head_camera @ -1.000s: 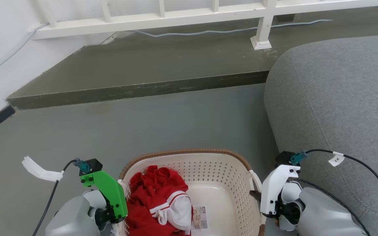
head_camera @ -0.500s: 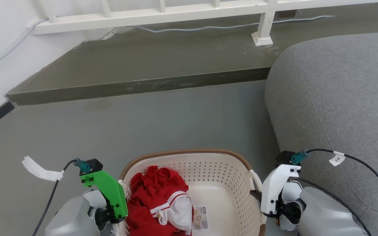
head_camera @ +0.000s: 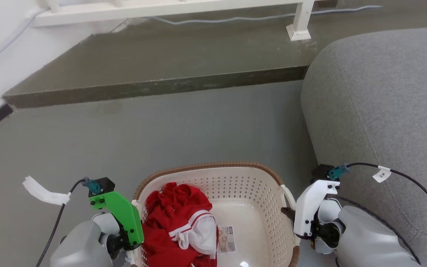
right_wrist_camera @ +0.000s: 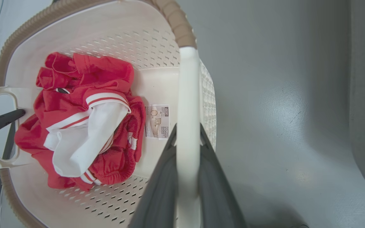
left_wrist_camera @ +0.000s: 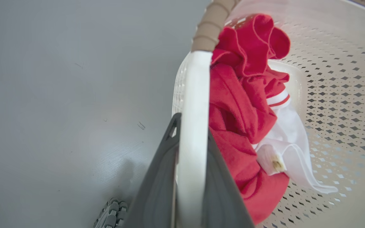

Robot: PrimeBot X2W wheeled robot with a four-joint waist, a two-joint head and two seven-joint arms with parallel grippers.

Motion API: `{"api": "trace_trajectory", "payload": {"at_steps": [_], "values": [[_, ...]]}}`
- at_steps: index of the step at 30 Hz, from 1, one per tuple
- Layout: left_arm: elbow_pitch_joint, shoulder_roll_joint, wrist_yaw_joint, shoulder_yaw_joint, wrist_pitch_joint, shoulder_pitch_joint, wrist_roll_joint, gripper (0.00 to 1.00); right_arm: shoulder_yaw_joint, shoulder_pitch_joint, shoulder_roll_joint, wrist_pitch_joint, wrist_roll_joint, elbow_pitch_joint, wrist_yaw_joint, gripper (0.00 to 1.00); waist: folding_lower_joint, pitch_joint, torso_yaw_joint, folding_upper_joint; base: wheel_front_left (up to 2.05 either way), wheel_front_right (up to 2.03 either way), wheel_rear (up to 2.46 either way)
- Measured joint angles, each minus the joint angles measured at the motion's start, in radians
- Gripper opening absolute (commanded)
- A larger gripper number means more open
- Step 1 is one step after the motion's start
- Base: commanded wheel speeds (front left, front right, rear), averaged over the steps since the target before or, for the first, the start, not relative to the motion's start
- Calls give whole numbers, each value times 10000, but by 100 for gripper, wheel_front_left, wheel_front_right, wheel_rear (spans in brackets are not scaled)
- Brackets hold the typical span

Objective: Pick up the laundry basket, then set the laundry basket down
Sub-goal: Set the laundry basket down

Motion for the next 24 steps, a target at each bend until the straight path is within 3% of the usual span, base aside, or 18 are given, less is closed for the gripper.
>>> {"api": "trace_trajectory", "payload": {"at_steps": [9, 24], "values": [[10, -2, 0, 15, -301, -90, 2, 0, 102, -225, -81, -130, 21, -150, 0, 0, 0, 572, 47, 0, 0, 0, 0], [-163, -27, 188, 8, -1294, -1057, 105, 0, 213, -1084, -341, -1229, -104, -529, 2, 0, 1, 2009, 128, 0, 0, 0, 0]]}}
